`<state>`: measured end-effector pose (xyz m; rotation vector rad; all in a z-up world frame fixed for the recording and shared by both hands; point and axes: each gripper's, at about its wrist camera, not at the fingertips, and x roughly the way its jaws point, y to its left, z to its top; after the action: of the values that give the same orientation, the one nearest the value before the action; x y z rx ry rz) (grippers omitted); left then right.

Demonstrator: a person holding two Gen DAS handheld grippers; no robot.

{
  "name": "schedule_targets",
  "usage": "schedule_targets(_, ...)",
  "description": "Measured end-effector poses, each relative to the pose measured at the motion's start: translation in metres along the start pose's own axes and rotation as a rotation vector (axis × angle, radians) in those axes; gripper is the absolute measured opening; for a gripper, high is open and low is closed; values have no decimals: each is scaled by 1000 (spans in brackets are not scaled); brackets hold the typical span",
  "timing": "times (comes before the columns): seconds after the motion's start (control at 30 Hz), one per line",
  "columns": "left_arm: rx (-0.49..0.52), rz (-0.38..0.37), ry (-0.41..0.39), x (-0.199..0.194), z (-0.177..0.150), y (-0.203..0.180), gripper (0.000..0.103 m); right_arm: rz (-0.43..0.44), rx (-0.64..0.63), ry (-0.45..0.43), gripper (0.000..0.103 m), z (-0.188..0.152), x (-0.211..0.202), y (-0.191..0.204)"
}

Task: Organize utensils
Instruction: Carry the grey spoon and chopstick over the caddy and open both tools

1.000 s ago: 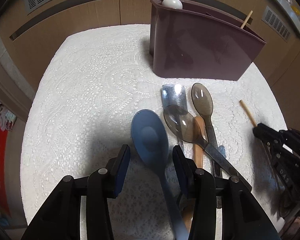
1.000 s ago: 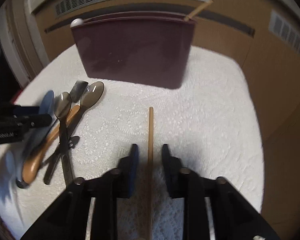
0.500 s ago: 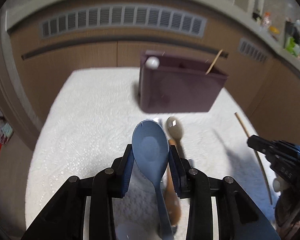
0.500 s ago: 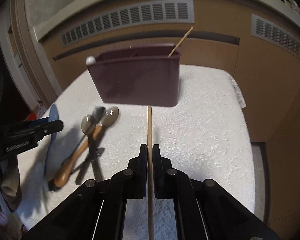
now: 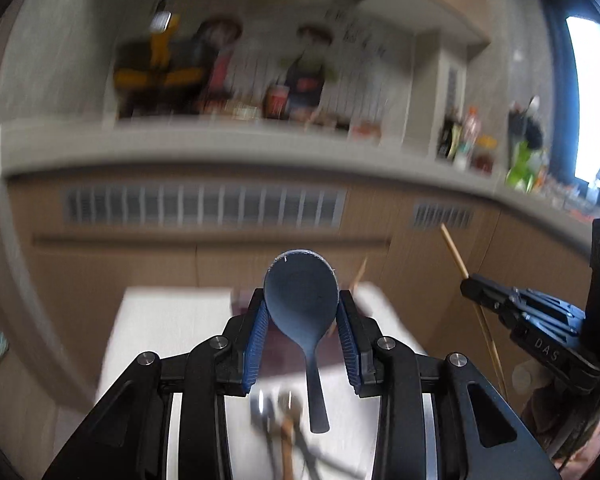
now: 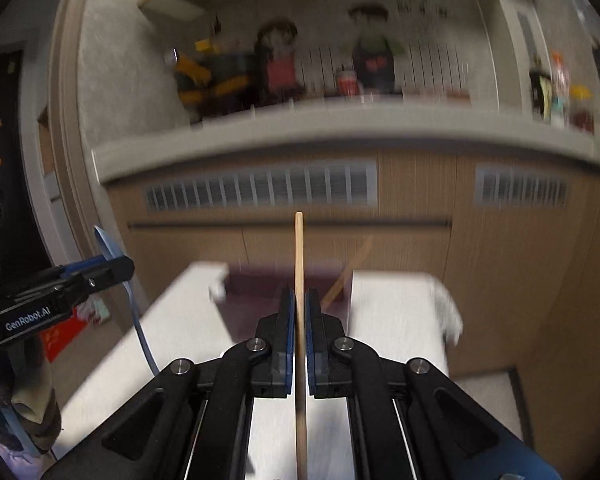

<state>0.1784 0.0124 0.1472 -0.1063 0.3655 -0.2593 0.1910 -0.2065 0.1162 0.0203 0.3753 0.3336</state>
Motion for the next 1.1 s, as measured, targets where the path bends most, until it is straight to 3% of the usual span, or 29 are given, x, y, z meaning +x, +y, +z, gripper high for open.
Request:
schedule_targets(0.17,26,-5,-120,13,57,2,35,24,-18,-192,5,74,2,0)
schedule_targets(0.4,16,-2,-92,68,78,25,35,15,-13,-230,5,102,51,1)
schedule_targets(0.67,-12,-20,8,136,55,48,35,18,17,-123,5,93,119,-7)
schedule_targets(0.97,-48,-14,127,187,10,57,36,-26,8,-24,5,52,168,-17)
schedule_targets(1.07,-55,-24,212,201,-7,58,54,-3,-8,40,9,38,178,-16)
schedule_targets(1.1,-62,-23,225,203,-12,58,57,9,-11,75,21,32,183,-17)
